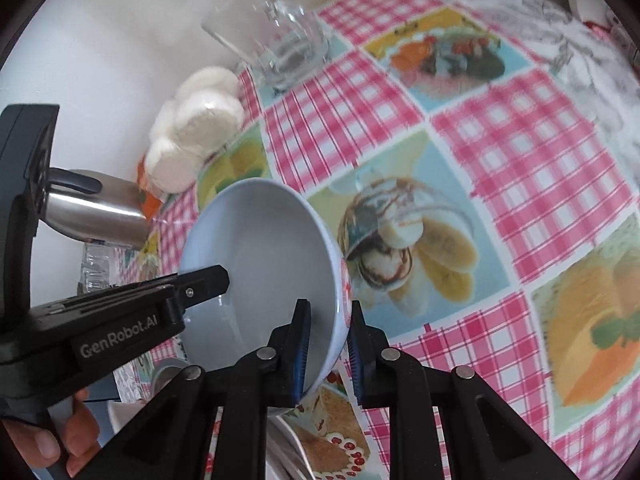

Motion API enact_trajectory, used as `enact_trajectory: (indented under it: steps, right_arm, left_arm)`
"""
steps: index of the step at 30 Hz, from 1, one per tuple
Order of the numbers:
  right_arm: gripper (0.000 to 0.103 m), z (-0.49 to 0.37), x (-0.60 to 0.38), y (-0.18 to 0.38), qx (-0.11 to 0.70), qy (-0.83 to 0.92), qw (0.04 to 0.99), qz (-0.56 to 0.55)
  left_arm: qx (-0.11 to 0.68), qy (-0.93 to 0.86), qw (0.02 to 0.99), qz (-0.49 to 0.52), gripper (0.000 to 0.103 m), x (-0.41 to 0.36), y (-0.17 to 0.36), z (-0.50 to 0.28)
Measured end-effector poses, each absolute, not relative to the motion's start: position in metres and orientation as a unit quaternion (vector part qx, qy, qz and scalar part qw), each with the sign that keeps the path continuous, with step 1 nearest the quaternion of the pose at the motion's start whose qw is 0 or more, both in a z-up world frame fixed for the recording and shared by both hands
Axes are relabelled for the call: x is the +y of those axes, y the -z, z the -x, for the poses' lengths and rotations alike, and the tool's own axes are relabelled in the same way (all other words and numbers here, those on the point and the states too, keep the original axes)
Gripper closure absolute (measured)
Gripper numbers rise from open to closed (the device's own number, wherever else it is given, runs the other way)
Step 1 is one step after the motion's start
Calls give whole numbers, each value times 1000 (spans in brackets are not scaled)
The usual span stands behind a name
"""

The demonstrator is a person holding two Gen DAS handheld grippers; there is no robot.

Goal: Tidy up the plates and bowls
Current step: 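Lift the pale blue bowl off the table with both grippers, then carry the pale blue bowl over the steel basin with both grippers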

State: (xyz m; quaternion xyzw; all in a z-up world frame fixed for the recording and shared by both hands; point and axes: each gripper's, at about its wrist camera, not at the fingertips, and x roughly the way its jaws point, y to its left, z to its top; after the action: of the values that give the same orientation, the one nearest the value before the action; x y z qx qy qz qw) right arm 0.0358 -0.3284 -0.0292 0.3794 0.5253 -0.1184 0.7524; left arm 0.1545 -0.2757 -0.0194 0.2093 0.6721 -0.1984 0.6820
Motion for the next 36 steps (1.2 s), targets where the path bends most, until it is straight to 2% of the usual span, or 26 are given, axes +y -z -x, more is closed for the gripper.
enact_trajectory:
  steps: [9,36]
  right_arm:
    - [84,-35,-317,-13,497,109,781,-362]
    - [83,-17,-236,-69,480,62,826,-290]
  left_arm:
    - [625,213,733,-166,86,-251,-42,-144]
    - [555,207,805,28,86,-129,-81,-99]
